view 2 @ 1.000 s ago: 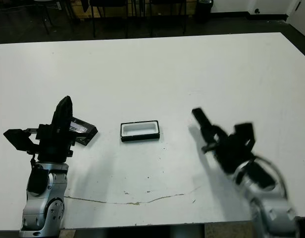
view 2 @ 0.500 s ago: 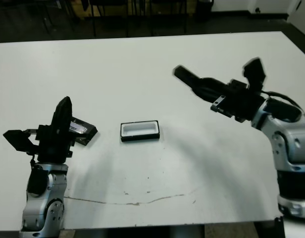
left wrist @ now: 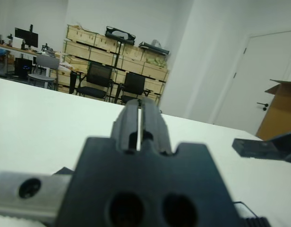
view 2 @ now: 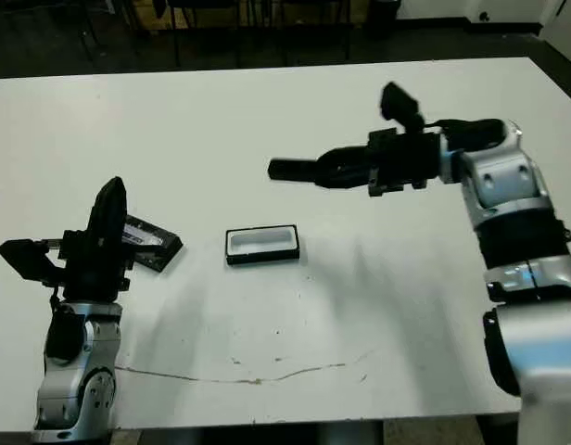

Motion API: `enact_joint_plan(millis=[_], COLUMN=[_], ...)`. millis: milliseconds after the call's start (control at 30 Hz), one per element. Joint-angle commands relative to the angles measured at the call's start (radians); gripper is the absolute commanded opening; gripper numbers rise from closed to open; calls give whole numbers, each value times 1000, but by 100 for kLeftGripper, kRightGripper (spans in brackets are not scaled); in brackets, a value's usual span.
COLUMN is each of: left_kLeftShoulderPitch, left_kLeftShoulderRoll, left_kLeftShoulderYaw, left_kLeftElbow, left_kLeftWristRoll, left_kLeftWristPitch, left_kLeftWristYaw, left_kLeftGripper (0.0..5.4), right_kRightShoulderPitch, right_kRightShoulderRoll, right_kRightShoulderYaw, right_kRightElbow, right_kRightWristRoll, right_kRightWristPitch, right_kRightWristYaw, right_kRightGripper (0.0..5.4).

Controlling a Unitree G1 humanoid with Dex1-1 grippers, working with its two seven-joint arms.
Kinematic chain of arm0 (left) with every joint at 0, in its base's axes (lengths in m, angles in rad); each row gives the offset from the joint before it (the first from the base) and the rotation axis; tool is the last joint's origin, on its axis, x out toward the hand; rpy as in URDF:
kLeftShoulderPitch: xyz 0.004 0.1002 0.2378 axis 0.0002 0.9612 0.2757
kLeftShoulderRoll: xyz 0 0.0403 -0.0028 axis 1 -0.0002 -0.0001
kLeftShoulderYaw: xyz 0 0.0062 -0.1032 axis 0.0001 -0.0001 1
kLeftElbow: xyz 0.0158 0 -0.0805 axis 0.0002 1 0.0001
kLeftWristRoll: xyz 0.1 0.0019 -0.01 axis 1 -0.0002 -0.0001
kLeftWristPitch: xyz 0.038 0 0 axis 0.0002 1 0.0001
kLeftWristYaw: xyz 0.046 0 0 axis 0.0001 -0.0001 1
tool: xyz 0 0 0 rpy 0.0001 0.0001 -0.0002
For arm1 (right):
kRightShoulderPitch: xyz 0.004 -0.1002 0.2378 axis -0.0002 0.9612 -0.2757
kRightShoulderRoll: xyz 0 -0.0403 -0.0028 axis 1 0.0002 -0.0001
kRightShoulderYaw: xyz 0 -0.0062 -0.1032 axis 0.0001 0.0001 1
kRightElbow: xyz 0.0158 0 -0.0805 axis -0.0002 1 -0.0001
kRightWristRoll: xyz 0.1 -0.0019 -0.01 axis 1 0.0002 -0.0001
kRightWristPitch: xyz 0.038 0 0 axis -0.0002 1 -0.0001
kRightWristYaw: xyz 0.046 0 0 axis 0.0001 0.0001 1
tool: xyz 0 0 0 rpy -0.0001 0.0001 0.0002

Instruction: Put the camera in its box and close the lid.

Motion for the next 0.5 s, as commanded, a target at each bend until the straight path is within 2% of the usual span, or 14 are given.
enact_joint_plan(millis=[33, 167, 267, 367, 500], left_kLeftShoulderPitch=[3, 4, 8, 7, 7], left_kLeftShoulderRoll=[13, 11, 11, 11, 9], left_kLeftShoulderYaw=[5, 2, -3, -5, -8], left_kLeftElbow=[5, 5, -1, 11, 19], left_kLeftWristRoll=[4, 7, 14, 11, 5], left_kLeftWristPitch=[15, 13, 22, 8, 1], left_kLeftWristYaw=[5, 5, 11, 2, -6], left_kLeftGripper=[0, 0, 0, 0, 0], right_kRightShoulderPitch=[-33, -36, -20, 0, 18], right_kRightShoulderRoll=[31, 53, 45, 53, 59], right_kRightShoulderYaw=[22, 45, 89, 106, 126], right_kRightElbow=[30, 18, -77, -132, -156], right_kRightWristRoll=[-26, -49, -107, -114, -115], right_kRightWristPitch=[-20, -8, 57, 107, 77], right_kRightWristYaw=[38, 62, 24, 29, 41], right_kRightGripper=[48, 48, 48, 48, 48])
